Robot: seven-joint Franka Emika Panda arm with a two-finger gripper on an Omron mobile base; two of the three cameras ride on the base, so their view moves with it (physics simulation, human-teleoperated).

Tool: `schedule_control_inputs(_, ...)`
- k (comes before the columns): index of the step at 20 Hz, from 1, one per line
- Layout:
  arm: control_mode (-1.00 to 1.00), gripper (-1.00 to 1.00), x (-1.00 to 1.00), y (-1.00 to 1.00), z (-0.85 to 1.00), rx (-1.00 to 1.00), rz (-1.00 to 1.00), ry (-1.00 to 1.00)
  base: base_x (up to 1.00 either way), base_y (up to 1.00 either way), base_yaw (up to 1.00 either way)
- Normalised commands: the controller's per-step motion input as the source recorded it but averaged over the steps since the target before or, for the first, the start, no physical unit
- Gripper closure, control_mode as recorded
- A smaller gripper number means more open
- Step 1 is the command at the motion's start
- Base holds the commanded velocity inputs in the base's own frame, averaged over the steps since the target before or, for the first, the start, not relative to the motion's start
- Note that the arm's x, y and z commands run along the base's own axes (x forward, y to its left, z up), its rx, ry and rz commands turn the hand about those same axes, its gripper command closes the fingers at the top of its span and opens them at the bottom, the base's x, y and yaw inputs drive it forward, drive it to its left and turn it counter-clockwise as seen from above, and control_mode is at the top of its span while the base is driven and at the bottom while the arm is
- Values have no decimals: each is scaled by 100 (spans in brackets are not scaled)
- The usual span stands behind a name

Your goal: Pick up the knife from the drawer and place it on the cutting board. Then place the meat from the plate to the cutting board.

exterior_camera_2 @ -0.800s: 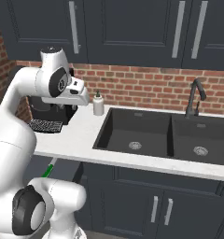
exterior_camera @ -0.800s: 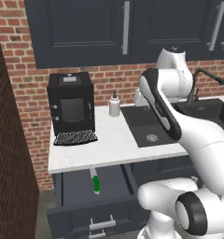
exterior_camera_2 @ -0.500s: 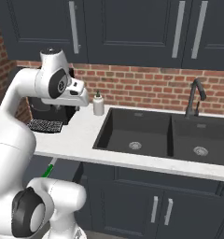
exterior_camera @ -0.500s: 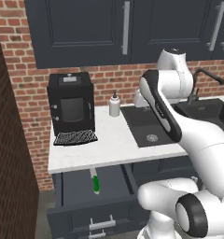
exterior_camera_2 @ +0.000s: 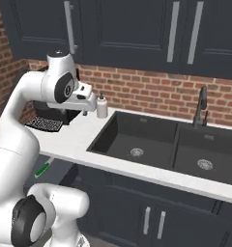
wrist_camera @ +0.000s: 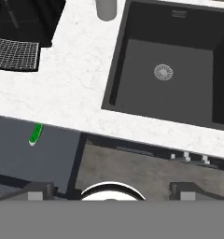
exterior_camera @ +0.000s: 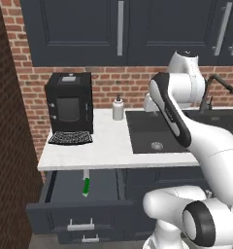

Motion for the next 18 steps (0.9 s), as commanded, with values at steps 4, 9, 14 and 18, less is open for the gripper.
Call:
schedule_control_inputs(4, 100, -100, 0, 0, 0, 0, 0, 0, -16, -4, 40)
schedule_control_inputs(9, 100, -100, 0, 0, 0, 0, 0, 0, -1, 33, 40)
schedule_control_inputs(14, 100, -100, 0, 0, 0, 0, 0, 0, -8, -19, 33)
schedule_control_inputs(18, 100, -100, 0, 0, 0, 0, 0, 0, -26, -44, 27)
